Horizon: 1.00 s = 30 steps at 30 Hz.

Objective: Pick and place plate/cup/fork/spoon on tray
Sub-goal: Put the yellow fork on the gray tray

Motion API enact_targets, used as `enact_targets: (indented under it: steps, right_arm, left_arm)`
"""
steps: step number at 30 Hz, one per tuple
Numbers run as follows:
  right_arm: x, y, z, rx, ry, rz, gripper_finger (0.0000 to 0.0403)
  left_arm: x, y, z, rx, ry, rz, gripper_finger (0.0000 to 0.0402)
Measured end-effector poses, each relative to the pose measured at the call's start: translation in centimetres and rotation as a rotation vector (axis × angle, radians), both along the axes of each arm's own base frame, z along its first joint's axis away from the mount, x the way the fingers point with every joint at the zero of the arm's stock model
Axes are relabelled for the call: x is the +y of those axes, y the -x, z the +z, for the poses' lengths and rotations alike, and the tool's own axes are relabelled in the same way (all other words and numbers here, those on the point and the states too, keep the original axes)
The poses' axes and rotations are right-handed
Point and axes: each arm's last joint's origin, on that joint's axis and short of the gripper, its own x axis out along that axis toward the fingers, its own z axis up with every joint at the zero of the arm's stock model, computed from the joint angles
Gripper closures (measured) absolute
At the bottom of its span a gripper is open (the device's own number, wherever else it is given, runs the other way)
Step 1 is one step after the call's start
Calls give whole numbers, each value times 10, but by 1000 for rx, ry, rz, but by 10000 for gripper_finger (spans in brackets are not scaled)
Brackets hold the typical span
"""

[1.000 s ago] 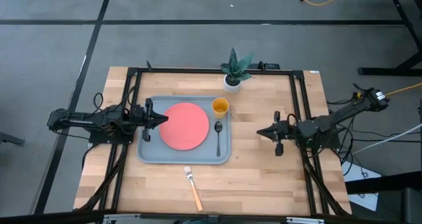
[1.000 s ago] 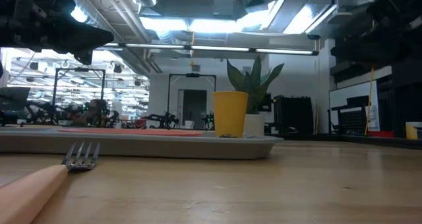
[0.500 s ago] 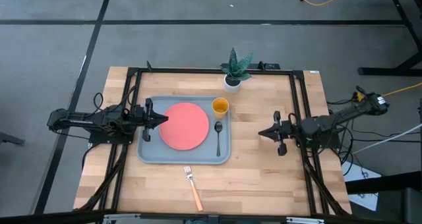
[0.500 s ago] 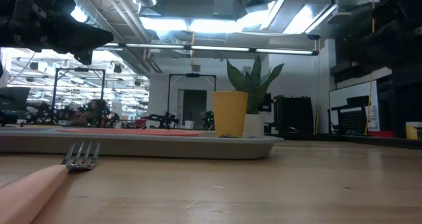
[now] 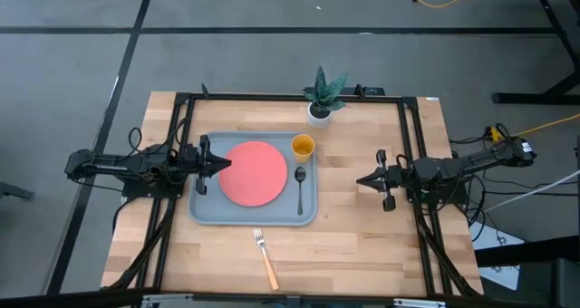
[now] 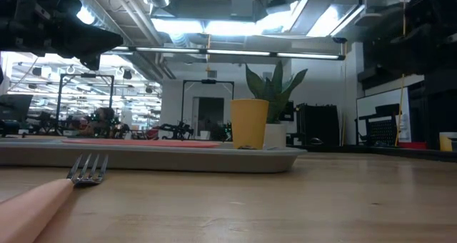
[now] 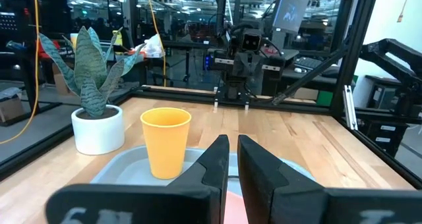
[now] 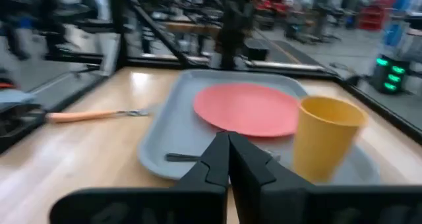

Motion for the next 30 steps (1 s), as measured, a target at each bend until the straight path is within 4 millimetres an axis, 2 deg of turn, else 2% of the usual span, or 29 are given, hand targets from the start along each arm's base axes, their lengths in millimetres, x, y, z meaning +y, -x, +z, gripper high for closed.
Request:
enact_targets:
  steps: [6,11,17,30]
  right_arm:
    - [-2,9,6,-69,35,20,392]
    - [-4,17,4,-62,10,2,392]
    - [-1,18,4,-55,11,114,392]
    - [-1,16,1,-18,9,120,392]
  left_arm:
    - [0,0,0,0,0,0,374]
    - [0,0,0,0,0,0,374]
    - [0,0,0,0,0,0,374]
    - [0,0,0,0,0,0,374]
